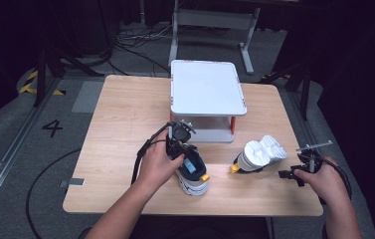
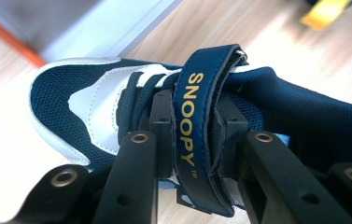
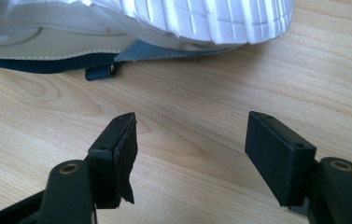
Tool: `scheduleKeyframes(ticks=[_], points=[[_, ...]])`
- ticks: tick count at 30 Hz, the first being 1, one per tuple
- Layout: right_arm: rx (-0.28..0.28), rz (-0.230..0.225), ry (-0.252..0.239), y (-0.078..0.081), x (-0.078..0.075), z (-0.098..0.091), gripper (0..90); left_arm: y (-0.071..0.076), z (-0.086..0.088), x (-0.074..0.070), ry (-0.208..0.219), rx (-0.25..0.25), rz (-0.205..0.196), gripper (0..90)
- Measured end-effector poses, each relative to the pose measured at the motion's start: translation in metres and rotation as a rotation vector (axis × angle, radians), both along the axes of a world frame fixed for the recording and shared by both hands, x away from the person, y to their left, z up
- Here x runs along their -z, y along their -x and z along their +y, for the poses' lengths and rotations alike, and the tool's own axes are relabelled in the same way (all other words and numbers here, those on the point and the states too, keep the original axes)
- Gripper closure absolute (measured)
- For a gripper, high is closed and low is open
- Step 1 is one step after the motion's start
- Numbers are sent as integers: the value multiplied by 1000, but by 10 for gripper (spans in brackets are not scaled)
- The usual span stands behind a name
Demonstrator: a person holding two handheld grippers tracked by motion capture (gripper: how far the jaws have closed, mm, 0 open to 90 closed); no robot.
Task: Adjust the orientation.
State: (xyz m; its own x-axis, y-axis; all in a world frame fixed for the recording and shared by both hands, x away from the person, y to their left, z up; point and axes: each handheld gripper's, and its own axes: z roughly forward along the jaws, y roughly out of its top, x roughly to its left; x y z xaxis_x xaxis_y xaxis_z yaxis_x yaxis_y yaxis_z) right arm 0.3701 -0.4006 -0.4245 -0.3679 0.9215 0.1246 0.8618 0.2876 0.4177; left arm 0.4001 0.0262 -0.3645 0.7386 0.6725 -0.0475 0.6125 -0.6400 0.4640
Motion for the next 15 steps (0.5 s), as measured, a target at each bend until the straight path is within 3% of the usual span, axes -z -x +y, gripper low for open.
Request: scheduleKeyframes(ticks=[5, 8, 10, 12, 14, 15], points=[[10, 2, -4, 6, 0, -3, 352, -6, -4, -11, -4, 146, -15, 741], [22, 0, -1, 8, 0, -6, 351, -10, -4, -13, -12, 195, -27, 740], [32, 2, 1, 12, 1, -9, 351, -14, -4, -16, -20, 264, -37, 737], [41, 6, -1, 15, 2, -12, 347, -19, -6, -18, -19, 336, -66, 734], [56, 9, -7, 20, 4, -15, 343, -24, -6, -18, -8, 366, -72, 731], [62, 15, -7, 21, 4, -16, 344, -29, -7, -19, -14, 398, -93, 731]])
